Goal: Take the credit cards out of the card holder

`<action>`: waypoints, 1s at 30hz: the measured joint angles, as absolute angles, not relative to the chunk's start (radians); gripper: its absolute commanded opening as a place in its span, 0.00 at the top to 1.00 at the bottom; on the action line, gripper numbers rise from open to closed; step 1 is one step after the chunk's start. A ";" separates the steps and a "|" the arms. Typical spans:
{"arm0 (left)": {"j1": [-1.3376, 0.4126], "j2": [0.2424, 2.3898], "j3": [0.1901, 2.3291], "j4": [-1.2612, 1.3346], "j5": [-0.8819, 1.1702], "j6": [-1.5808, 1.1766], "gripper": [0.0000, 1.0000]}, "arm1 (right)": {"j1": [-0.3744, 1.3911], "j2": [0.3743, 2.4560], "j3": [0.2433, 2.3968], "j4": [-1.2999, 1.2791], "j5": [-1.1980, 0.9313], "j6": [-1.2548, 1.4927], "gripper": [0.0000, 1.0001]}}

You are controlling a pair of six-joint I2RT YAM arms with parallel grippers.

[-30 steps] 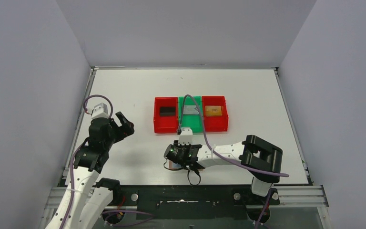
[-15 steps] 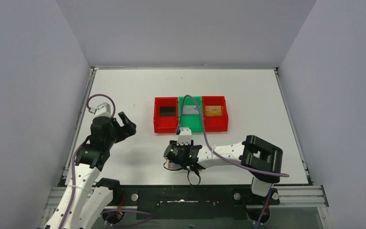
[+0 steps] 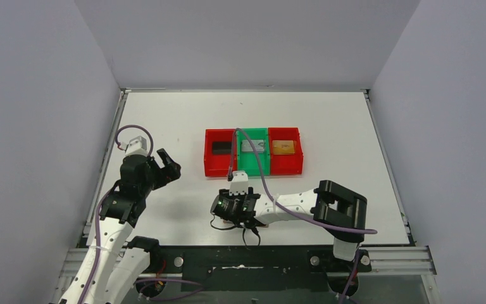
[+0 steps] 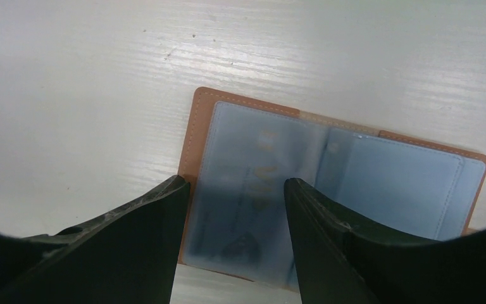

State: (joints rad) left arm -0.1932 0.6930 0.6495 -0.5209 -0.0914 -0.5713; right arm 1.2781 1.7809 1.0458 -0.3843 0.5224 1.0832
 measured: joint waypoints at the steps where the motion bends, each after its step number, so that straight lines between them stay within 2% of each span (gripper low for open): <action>1: -0.193 0.693 0.649 -0.521 -0.091 -0.571 0.15 | 1.278 1.791 1.048 -0.390 0.525 1.088 0.42; 13: -0.193 0.692 0.649 -0.521 -0.091 -0.571 0.15 | 1.278 1.790 1.027 -0.373 0.551 1.120 0.61; 22: -0.193 0.692 0.649 -0.520 -0.091 -0.571 0.15 | 1.262 1.712 0.900 -0.220 0.516 1.108 0.77; 30: -0.193 0.692 0.649 -0.519 -0.077 -0.568 0.16 | 1.233 1.646 0.798 -0.095 0.457 1.112 0.78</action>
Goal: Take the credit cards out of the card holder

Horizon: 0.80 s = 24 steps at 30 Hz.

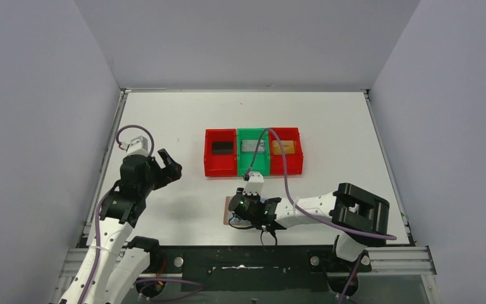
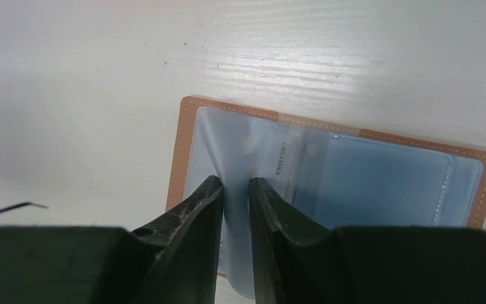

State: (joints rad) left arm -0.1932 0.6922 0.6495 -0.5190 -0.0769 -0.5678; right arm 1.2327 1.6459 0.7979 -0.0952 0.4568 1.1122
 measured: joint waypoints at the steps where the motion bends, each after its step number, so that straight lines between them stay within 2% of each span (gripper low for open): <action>1: -0.193 0.693 0.649 -0.518 -0.068 -0.566 0.16 | 1.231 1.634 0.783 -0.080 0.447 1.113 0.78; 16: -0.194 0.765 0.649 -0.496 0.014 -0.542 0.18 | 1.211 1.424 0.606 -0.037 0.465 1.214 0.75; 24: -0.196 0.767 0.649 -0.495 0.019 -0.540 0.18 | 1.211 1.324 0.565 -0.139 0.519 1.288 0.72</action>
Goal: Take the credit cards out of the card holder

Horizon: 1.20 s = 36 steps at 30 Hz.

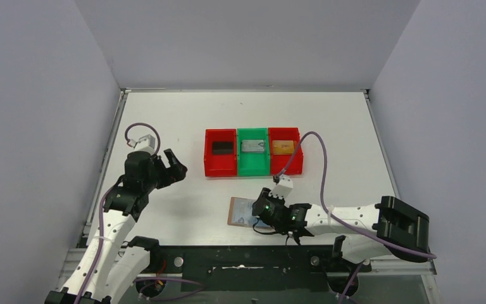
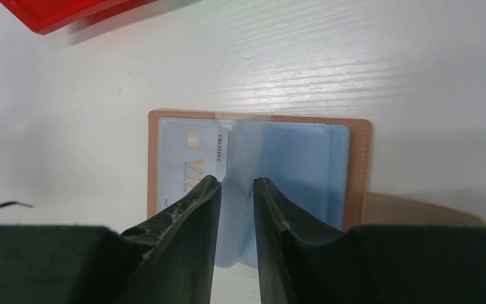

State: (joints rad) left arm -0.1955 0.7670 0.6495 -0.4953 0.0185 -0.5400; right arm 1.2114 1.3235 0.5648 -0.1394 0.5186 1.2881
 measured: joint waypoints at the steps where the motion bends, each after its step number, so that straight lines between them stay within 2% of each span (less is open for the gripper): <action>1: -0.196 0.767 0.649 -0.495 0.020 -0.540 0.18 | 1.211 1.314 0.562 -0.160 0.523 1.298 0.72; 15: -0.203 0.770 0.649 -0.494 0.032 -0.538 0.18 | 1.234 1.128 0.538 -0.463 0.614 1.452 0.59; 21: -0.204 0.780 0.649 -0.489 0.037 -0.538 0.18 | 1.241 1.068 0.538 -0.423 0.632 1.402 0.56; 24: -0.204 0.787 0.649 -0.488 0.040 -0.538 0.18 | 1.245 1.076 0.538 -0.324 0.605 1.315 0.52; 28: -0.204 0.792 0.649 -0.486 0.044 -0.537 0.18 | 1.245 1.155 0.579 -0.223 0.560 1.216 0.38; 36: -0.204 0.793 0.649 -0.481 0.047 -0.537 0.18 | 1.250 1.488 0.855 -0.294 0.547 1.142 0.36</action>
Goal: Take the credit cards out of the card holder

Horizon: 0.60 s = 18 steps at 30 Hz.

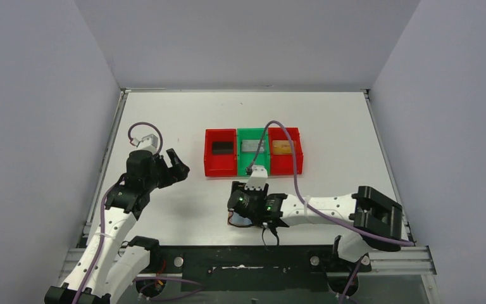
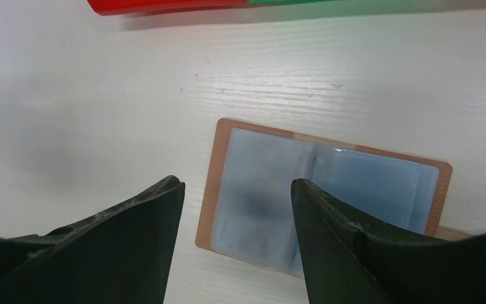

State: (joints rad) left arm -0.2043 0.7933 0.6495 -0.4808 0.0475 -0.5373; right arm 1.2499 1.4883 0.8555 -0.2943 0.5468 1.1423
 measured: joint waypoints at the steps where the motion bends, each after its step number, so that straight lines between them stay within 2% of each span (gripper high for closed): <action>1: -0.205 0.793 0.649 -0.481 0.048 -0.537 0.18 | 1.253 1.518 0.877 -0.310 0.546 1.139 0.36; 11: -0.209 0.788 0.649 -0.481 0.050 -0.537 0.18 | 1.269 1.727 0.982 -0.433 0.529 1.118 0.40; 14: -0.209 0.786 0.649 -0.481 0.050 -0.537 0.18 | 1.271 1.749 0.999 -0.437 0.533 1.117 0.47; 18: -0.209 0.786 0.649 -0.481 0.050 -0.537 0.18 | 1.271 1.761 1.015 -0.443 0.538 1.129 0.62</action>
State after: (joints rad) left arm -0.2089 0.7856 0.6495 -0.4808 0.0498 -0.5373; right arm 1.2713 1.7607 1.0153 -0.4431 0.5381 1.1286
